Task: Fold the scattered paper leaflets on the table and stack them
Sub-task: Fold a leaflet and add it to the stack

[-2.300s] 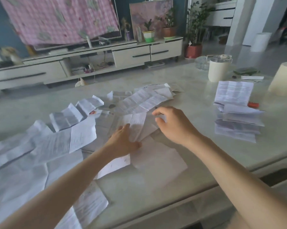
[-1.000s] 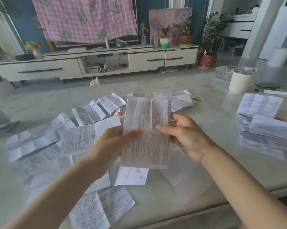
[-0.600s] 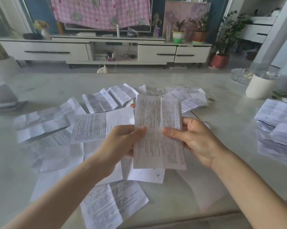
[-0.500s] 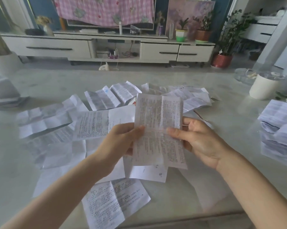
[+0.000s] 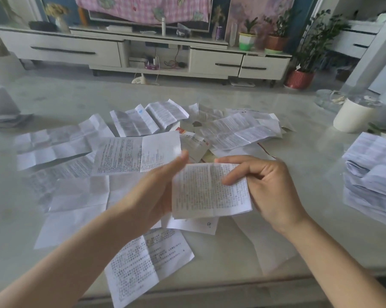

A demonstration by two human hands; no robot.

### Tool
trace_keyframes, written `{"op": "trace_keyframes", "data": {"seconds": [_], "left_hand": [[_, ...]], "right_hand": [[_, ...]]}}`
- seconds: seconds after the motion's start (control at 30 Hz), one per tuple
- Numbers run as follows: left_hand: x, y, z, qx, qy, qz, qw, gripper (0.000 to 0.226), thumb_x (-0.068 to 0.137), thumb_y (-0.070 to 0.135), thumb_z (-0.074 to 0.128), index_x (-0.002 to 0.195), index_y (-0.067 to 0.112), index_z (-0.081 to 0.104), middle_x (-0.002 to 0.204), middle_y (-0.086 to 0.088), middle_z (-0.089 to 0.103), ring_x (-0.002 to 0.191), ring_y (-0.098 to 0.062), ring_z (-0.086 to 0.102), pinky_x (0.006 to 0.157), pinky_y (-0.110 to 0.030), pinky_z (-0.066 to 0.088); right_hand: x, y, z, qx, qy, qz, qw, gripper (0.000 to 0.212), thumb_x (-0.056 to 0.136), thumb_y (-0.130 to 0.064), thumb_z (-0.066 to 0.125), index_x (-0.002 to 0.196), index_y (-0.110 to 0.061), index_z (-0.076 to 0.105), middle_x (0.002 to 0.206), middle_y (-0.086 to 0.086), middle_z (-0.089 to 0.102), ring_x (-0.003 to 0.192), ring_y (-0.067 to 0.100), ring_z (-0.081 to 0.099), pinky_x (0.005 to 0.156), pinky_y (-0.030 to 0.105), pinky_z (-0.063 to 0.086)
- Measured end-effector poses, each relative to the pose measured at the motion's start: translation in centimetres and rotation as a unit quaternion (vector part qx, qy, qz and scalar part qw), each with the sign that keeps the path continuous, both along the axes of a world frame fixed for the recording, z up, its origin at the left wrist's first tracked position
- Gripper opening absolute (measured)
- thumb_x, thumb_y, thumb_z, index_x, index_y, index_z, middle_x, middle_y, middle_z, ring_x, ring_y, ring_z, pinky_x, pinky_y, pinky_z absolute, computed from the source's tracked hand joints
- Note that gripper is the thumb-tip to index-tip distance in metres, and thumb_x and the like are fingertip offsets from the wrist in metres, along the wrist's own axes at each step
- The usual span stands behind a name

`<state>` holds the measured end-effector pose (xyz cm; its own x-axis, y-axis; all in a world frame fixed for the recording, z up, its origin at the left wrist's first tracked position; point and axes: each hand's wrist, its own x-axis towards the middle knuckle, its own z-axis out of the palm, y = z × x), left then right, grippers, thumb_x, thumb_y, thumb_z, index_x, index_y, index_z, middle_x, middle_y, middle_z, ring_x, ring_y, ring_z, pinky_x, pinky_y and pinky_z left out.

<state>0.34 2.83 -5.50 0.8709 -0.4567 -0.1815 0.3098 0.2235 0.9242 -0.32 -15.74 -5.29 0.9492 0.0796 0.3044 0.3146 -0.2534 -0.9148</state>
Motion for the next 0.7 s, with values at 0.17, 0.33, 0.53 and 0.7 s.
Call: {"op": "trace_keyframes", "data": {"seconds": [0.17,0.33,0.53,0.7], "left_hand": [[0.0,-0.1,-1.0,0.046,-0.041,0.044,0.997,0.018,0.072,0.018,0.061,0.083,0.008,0.072,0.085,-0.009,0.073,0.075,-0.018,0.070,0.064,-0.025,0.057],[-0.3,-0.2,-0.8,0.113,-0.107,0.072,0.985,0.018,0.080,0.021,0.058,0.090,0.010,0.069,0.091,-0.015,0.072,0.082,-0.023,0.068,0.076,-0.036,0.056],[0.0,-0.4,-0.7,0.059,-0.081,0.096,0.990,0.023,0.074,0.022,0.060,0.090,0.007,0.069,0.088,-0.014,0.071,0.079,-0.022,0.069,0.072,-0.035,0.059],[-0.9,-1.7,-1.3,-0.070,0.023,0.092,0.993,0.025,0.071,0.017,0.061,0.089,0.001,0.068,0.089,-0.018,0.073,0.080,-0.025,0.071,0.071,-0.027,0.059]], "right_hand": [[-0.3,-0.4,0.5,0.089,0.105,0.029,0.990,0.045,0.088,0.012,0.037,0.079,-0.014,0.072,0.089,0.003,0.073,0.079,0.014,0.066,0.063,0.020,0.051],[-0.8,-0.8,0.7,0.009,0.215,0.085,0.973,0.021,0.082,-0.031,0.064,0.097,-0.017,0.065,0.085,0.007,0.071,0.071,0.015,0.065,0.058,0.024,0.052],[-0.6,-0.3,0.5,0.045,0.176,0.031,0.983,0.016,0.078,0.003,0.067,0.091,-0.004,0.064,0.071,0.004,0.073,0.060,0.014,0.069,0.046,0.022,0.050],[-0.5,0.6,-0.1,0.111,0.141,-0.044,0.983,0.015,0.081,-0.001,0.067,0.094,0.002,0.060,0.084,0.013,0.071,0.069,0.021,0.070,0.053,0.032,0.056]]}}
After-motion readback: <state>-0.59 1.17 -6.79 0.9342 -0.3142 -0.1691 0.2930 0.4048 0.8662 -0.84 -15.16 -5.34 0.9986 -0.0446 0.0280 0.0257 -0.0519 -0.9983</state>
